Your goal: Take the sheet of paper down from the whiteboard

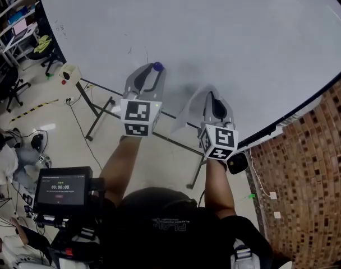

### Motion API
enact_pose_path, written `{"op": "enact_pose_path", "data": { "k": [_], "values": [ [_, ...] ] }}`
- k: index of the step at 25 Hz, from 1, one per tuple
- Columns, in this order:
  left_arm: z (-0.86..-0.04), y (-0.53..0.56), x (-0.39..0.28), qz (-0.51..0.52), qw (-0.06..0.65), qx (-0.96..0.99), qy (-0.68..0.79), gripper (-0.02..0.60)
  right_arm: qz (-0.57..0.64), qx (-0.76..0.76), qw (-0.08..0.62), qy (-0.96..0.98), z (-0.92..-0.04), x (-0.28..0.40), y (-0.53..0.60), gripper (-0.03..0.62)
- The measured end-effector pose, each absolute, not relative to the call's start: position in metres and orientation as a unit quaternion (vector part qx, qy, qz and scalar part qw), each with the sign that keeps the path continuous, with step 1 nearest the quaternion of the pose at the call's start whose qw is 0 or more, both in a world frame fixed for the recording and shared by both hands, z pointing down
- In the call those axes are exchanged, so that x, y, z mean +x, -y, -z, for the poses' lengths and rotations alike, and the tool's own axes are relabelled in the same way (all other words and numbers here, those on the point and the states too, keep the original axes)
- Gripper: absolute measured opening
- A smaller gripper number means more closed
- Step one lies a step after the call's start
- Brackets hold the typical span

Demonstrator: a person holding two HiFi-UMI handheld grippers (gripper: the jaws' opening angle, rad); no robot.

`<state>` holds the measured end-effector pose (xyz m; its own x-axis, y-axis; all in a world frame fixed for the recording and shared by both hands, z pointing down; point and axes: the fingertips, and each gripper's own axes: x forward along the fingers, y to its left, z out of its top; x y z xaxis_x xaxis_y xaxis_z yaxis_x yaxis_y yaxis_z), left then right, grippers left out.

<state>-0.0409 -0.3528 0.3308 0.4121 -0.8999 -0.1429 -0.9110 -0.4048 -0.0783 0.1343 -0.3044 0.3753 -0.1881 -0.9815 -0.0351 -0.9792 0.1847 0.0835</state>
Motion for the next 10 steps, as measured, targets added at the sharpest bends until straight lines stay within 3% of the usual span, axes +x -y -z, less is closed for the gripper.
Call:
{"op": "enact_pose_path", "data": {
  "k": [10],
  "values": [
    [-0.3349,0.3552,-0.0397,-0.037,0.067,-0.839,-0.539,0.124,0.040,0.636,0.020,0.770,-0.3833,0.1323,0.3095,0.012]
  ]
}}
